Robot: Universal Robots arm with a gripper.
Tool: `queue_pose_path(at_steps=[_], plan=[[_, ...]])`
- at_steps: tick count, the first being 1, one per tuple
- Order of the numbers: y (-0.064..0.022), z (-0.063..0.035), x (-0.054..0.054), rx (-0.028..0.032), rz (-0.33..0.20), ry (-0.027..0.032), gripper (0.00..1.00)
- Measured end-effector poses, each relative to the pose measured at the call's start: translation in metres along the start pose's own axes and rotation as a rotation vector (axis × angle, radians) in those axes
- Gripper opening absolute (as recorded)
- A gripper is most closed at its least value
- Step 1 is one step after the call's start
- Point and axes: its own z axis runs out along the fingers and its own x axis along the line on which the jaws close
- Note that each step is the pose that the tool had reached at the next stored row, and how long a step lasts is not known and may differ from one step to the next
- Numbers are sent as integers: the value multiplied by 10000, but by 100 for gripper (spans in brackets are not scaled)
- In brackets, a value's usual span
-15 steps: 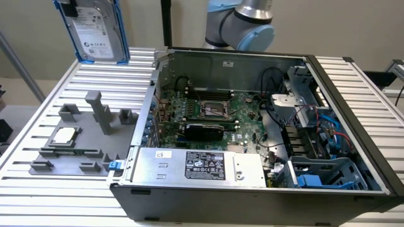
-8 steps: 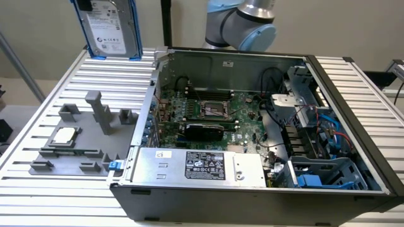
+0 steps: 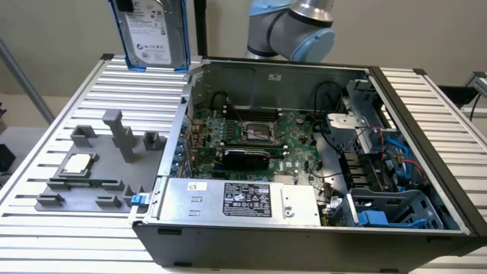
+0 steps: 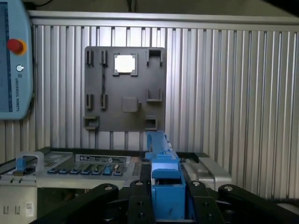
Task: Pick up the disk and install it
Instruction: 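Pick up the disk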
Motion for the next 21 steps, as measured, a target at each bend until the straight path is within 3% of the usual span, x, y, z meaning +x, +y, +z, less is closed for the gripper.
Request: queue_pose_path(at_steps=[21], plan=[[-953, -46, 69, -127, 0, -1, 32]])
